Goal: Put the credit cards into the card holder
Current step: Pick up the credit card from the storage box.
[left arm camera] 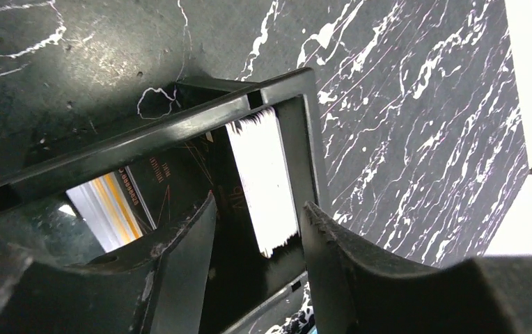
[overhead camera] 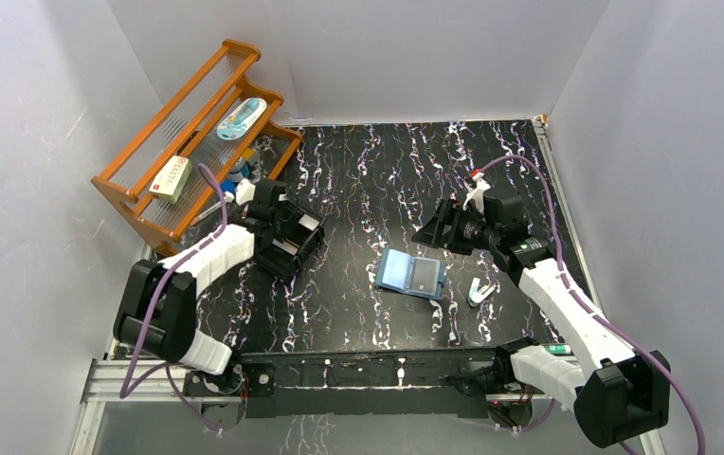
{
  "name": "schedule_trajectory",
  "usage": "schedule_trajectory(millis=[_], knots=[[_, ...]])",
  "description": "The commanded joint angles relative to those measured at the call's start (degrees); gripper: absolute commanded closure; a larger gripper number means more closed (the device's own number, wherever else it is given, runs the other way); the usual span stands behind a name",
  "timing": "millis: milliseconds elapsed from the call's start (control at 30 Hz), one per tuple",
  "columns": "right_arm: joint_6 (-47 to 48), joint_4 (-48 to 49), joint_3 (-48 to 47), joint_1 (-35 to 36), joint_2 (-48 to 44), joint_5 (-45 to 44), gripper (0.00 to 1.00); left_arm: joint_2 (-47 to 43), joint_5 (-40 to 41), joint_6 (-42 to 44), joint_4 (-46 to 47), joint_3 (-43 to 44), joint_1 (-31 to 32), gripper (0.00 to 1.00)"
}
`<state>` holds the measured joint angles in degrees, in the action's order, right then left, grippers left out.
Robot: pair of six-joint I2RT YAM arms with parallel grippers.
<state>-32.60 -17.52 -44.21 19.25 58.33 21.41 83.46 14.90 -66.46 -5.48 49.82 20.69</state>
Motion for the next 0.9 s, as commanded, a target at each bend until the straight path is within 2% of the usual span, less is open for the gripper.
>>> schedule_trajectory(millis=[0,233,367,667,867], knots=[[1.0,1.3,-1.2,0.2,-1.0,1.4,0.20,2.3,-2.5,-0.7,7.8,-2.7,-0.6,0.53],[0.9,1.8,-0.9,0.2,-0.1,2.4,0.20,3.5,-3.4,-2.3,15.9,-7.4,-0.7,0.57],[0.9,2.2,-0.9,0.3,-0.1,3.3,0.20,4.6,-2.7,-1.2,15.2,-6.8,-0.7,0.60],[0.9,2.2,-1.1,0.3,0.9,4.6,0.20,3.6,-2.3,-1.4,18.0,-8.8,-0.7,0.81],[0.7,2.3,-1.0,0.2,1.0,4.9,0.20,1.9,-1.0,-0.6,14.6,-7.0,-0.7,0.85]])
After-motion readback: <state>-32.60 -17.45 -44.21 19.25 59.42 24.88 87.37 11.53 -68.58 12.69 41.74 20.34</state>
